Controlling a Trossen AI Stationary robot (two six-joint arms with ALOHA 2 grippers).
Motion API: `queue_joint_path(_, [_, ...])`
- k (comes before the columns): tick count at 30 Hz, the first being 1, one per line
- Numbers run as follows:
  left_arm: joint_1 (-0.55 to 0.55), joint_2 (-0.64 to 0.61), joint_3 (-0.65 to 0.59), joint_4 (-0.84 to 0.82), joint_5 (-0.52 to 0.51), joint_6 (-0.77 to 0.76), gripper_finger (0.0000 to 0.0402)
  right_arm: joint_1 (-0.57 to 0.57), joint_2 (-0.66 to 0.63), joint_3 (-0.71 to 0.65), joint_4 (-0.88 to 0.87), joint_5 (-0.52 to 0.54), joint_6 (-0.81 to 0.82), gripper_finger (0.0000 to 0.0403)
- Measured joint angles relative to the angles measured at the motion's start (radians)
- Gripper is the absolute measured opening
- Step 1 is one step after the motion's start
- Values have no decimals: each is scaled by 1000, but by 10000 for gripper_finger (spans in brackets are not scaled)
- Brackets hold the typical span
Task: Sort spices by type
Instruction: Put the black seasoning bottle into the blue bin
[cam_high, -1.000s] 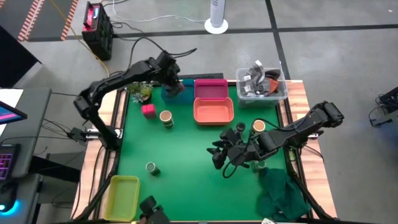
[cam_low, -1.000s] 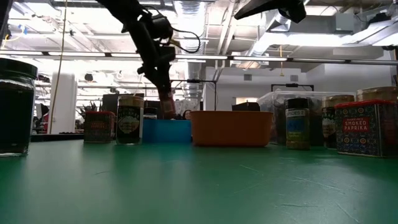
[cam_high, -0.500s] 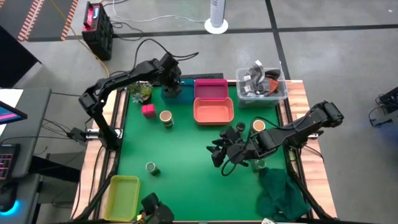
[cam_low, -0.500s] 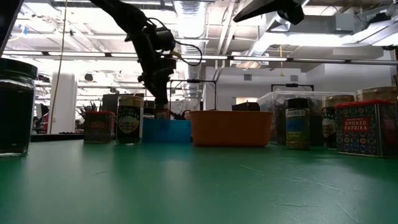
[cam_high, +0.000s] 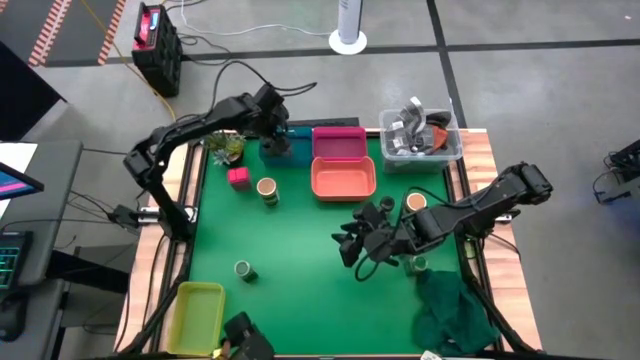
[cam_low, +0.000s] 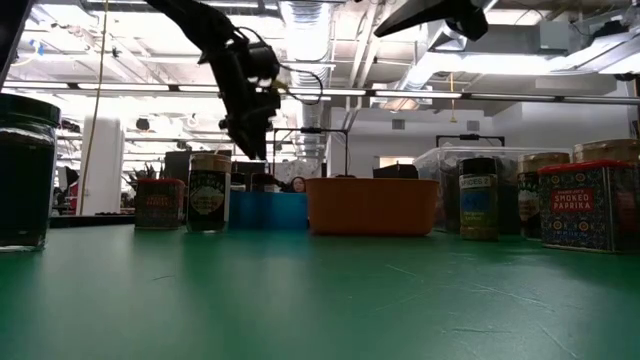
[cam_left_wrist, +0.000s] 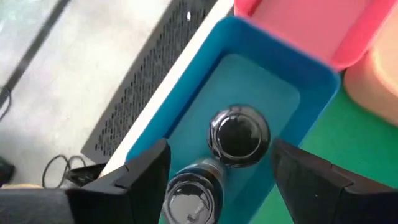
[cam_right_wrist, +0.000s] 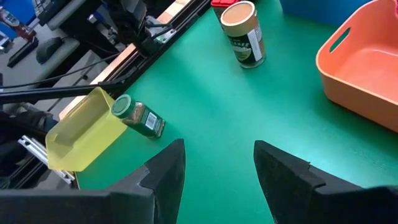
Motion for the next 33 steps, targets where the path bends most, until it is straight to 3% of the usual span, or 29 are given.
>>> queue_joint_path(10, [-84,-184,0,-16,128,54,250,-16,-14,1,-124,-7,48,218])
queue_joint_path(19, [-294,-273,0,-62,280,-71,249,-115,-21,134,-662,-80,33,218])
queue_joint_path(23, [-381,-298,0,-66,287,-116,249,-190,-20,137,-761,-180,-72,221])
queue_joint_path(27, [-437,-315,0,-68,287,-146,249,-263,-20,137,-776,-297,-206,245])
queue_joint_path(33, [-459,-348,0,-93,286,-168,249,-343,-20,101,-832,-345,-258,302])
